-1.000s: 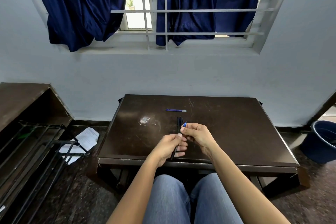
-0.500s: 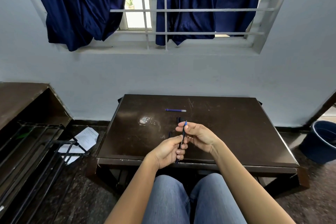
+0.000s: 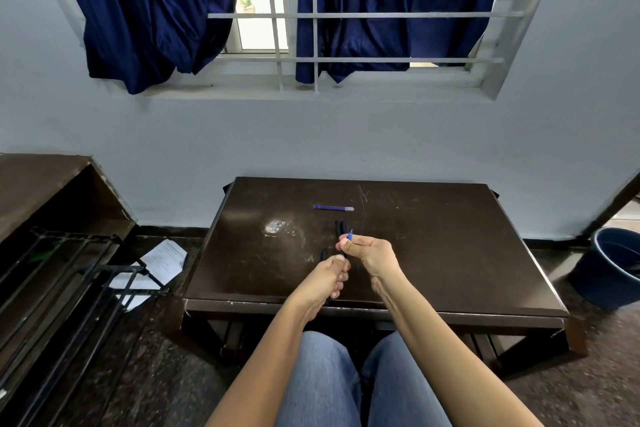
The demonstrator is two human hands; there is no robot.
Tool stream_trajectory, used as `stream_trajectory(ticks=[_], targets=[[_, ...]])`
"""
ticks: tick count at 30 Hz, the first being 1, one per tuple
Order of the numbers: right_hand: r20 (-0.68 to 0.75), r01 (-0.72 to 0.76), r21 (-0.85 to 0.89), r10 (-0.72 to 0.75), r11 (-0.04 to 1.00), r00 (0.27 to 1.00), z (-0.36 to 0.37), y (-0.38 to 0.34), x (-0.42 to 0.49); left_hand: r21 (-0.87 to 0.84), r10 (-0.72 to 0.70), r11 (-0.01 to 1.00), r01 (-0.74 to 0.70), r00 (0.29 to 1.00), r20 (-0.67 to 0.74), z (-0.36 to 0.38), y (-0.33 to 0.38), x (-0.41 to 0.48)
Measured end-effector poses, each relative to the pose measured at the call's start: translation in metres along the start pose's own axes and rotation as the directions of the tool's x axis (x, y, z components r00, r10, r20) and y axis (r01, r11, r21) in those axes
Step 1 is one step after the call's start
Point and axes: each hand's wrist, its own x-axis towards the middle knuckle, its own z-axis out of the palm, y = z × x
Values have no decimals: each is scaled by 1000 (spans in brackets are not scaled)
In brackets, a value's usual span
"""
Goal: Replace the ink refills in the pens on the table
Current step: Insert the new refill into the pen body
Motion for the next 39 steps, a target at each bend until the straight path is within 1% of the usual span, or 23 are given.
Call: stream_trajectory(ticks=[2,3,4,5,7,8,11,14,15,17,20,24,26,29,34,37,39], targets=[[-42,32,-42,-33,999,999,4,1,-3,-24,-7,1000,7,1000,-10,0,0,-1],[-5,39,-58,-39,998,999,3,1,-2,-64,-11,998,11,1000,1,-2,1,-2],[85,29,-50,-24,998,996,0,0,0,-119,-18,993,20,1000,24,-3,3,-3],[210,-14,-19,18,1000,978,-5,-3,3,-183,-32,982,42,998,58,-6,5,-4],[434,-139,46,106,989,895,-16,-8,10,-331,-88,934,132,985,147,-9,7,-4],[503,-181,80,117,980,856,-20,-10,13,-398,-109,899,182,974,199,-10,8,-4],[608,-221,198,57,955,792,-24,-12,19,-517,-91,816,260,940,330,-11,9,-5],[658,-231,262,2,937,753,-27,-8,22,-556,-31,781,284,907,419,-11,9,-5],[654,-244,284,-2,927,756,-28,-8,22,-564,-21,774,288,902,432,-10,8,-4],[594,-257,309,25,916,804,-25,-7,22,-568,-28,772,284,909,417,-9,6,-2],[440,-205,232,85,951,894,-16,-4,23,-505,-75,833,225,951,301,-11,1,2],[300,-103,93,71,990,951,-6,4,24,-326,-93,937,130,988,126,-10,-3,4],[235,-85,33,75,996,969,-1,10,29,-259,-93,960,106,994,64,-10,-6,11],[108,-104,-35,107,994,988,8,21,40,-158,-96,983,92,995,-19,-10,-12,20],[-100,-181,-66,174,981,980,26,39,59,69,-88,992,101,981,-175,-11,-22,34],[-152,-196,-42,188,980,970,33,49,71,160,-52,982,98,962,-267,-13,-32,47],[-110,-183,-75,174,980,978,35,50,76,185,-31,978,95,947,-320,-14,-36,54]])
